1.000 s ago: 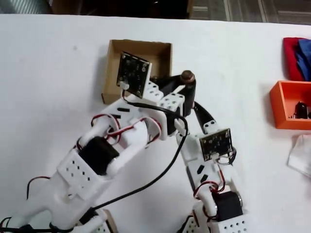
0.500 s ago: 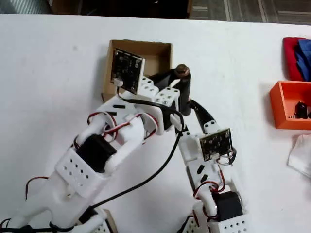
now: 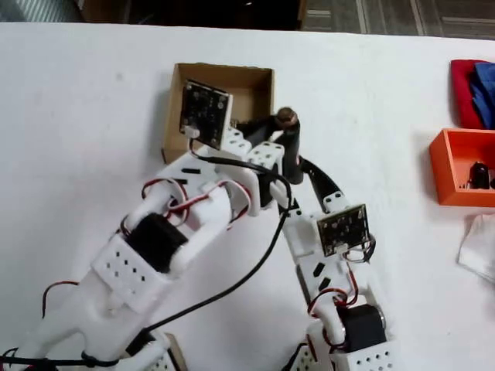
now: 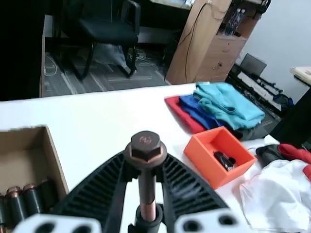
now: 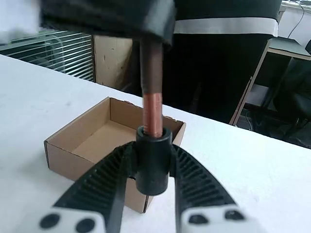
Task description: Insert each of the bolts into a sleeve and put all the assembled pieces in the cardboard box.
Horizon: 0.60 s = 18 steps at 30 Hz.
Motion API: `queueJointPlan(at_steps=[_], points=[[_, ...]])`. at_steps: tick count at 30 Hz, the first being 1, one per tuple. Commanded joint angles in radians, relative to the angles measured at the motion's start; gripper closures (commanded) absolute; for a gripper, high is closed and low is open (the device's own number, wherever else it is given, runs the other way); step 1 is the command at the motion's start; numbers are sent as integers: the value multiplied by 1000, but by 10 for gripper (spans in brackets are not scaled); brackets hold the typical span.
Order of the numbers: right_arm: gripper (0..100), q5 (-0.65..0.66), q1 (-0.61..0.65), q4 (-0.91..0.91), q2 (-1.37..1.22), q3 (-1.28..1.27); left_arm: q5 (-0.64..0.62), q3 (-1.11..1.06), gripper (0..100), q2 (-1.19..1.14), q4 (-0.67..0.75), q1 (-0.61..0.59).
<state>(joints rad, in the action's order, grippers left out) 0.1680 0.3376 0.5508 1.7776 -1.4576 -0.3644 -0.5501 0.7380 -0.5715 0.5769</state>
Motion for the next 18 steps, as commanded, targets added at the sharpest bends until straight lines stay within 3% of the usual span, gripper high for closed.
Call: queueJointPlan(at_steps=[1, 18], points=[[975, 2, -10, -25, 5, 17, 3, 4, 976, 17, 28, -3], [975, 0, -10, -27, 5, 17, 3, -64, 975, 15, 28, 34]])
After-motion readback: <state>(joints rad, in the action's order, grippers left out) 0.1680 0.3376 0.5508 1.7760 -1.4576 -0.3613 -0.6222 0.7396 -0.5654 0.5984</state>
